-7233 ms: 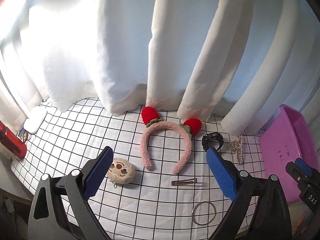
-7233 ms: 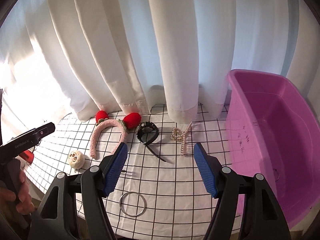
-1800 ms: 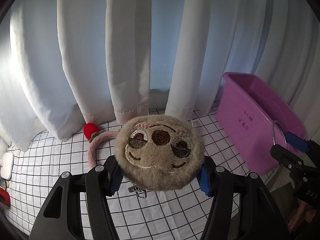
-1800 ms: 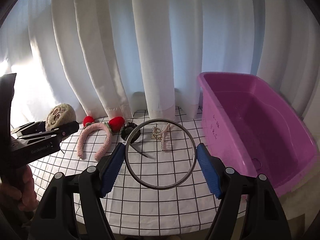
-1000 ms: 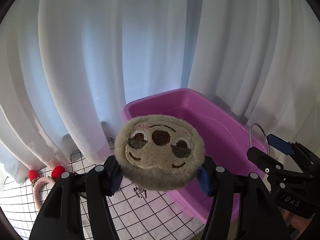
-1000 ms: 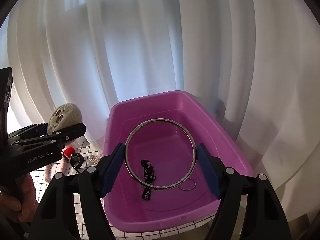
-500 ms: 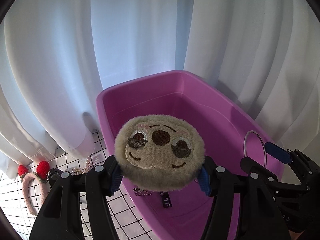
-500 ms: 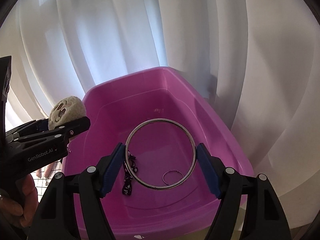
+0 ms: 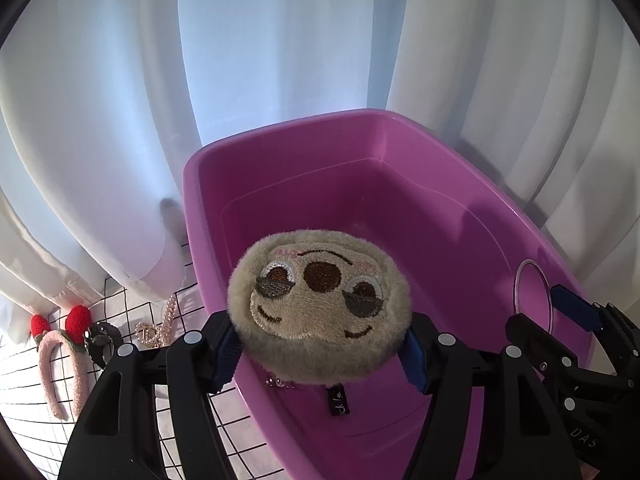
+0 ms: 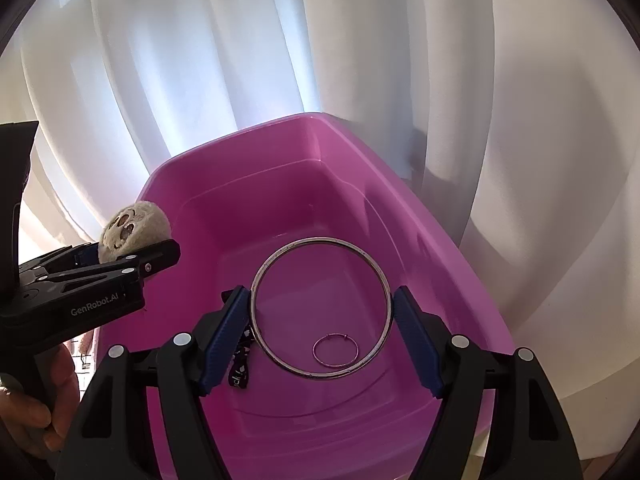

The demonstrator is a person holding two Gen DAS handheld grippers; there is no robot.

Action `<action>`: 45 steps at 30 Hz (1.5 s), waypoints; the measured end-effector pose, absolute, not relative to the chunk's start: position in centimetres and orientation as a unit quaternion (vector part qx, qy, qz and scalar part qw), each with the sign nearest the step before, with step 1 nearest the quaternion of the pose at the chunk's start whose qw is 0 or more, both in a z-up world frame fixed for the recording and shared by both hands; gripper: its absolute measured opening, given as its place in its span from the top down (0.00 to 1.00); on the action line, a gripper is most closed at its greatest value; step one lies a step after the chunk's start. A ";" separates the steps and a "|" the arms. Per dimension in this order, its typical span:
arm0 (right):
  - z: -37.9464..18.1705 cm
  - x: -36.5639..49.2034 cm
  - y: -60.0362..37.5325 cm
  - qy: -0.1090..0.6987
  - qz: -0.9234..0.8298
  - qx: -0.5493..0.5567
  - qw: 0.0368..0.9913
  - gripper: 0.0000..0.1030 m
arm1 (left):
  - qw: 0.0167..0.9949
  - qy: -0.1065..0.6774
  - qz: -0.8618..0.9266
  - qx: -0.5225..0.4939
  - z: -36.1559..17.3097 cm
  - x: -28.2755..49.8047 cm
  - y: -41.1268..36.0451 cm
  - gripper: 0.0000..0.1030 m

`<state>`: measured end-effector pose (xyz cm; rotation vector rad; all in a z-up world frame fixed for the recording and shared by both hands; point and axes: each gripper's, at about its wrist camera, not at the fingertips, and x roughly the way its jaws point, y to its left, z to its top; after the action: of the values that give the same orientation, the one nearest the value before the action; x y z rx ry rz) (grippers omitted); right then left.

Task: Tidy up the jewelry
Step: 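Carry the plush keychain and large bangle over the pink tub and release both, then withdraw both open tools from the tub toward the table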

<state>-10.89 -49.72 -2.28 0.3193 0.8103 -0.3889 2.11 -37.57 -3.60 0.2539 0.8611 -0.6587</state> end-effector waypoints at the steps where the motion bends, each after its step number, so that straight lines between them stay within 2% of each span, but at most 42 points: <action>1: -2.3 -10.8 -49.9 0.391 -0.184 0.155 0.888 0.31 | 0.849 0.409 -0.313 0.120 -3.6 2.2 -37.6 0.36; 6: -2.4 -11.0 -50.7 0.392 -0.192 0.182 0.881 0.30 | 0.845 0.412 -0.323 0.114 -3.5 2.2 -37.5 0.30; 9: -2.4 -11.2 -50.7 0.393 -0.193 0.191 0.878 0.30 | 0.845 0.408 -0.327 0.114 -3.2 2.0 -37.6 0.20; 11: -2.2 -11.3 -50.5 0.391 -0.194 0.193 0.879 0.30 | 0.850 0.401 -0.321 0.118 -2.8 1.7 -37.6 0.08; 29: -0.8 -11.9 -48.3 0.375 -0.197 0.186 0.887 0.30 | 0.861 0.401 -0.302 0.082 -1.2 2.1 -33.7 0.08; 45: 1.4 -10.1 -42.1 0.364 -0.168 0.166 0.901 0.30 | 0.879 0.379 -0.280 0.066 1.3 2.3 -26.1 0.08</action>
<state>-10.11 -42.06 1.39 0.3425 0.7525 -0.3468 2.32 -26.10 1.34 0.1376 0.7908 -0.5842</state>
